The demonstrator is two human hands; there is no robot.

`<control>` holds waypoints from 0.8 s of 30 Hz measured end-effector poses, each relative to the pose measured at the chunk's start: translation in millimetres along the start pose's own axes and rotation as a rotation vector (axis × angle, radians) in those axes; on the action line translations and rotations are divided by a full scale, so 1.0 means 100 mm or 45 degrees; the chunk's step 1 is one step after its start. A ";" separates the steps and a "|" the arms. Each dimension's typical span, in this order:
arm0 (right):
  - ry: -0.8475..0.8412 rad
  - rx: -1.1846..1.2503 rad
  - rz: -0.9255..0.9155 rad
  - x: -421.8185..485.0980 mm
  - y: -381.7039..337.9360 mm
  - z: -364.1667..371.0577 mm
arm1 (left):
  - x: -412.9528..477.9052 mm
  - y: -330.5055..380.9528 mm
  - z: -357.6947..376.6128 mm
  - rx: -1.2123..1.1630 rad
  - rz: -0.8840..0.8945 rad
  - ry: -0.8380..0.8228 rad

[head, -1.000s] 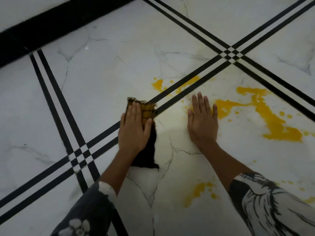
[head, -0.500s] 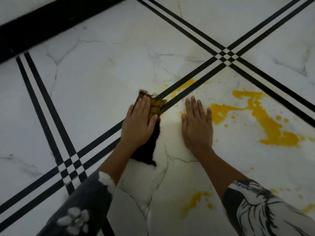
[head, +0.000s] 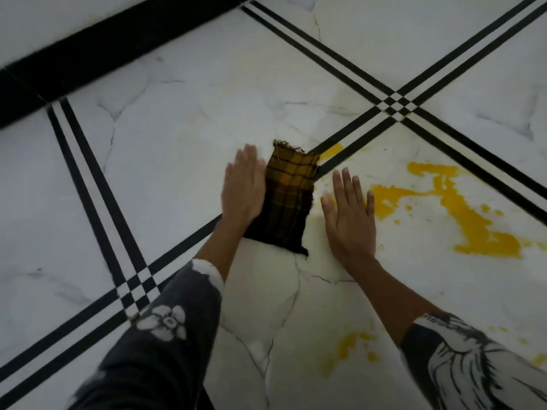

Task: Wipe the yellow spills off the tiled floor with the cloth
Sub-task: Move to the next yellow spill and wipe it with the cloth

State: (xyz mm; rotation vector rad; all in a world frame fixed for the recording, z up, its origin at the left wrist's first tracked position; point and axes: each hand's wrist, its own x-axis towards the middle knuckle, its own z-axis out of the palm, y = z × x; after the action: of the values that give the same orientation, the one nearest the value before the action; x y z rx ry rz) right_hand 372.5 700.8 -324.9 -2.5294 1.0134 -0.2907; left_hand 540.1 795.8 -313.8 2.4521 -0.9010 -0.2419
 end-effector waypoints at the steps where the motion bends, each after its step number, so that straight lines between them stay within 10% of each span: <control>1: 0.004 -0.014 0.007 0.00 0.00 0.00 | 0.04 -0.15 -0.08 0.092 -0.078 0.016; 24: -0.217 -0.268 -0.197 0.95 -0.45 0.23 | 0.26 -0.51 -0.07 0.432 -0.115 0.050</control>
State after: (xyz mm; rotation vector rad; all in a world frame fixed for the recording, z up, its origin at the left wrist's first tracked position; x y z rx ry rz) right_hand 475.6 671.2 -321.6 -2.7722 0.8222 -0.0093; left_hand 590.9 814.8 -334.0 2.8026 -0.8751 -0.0755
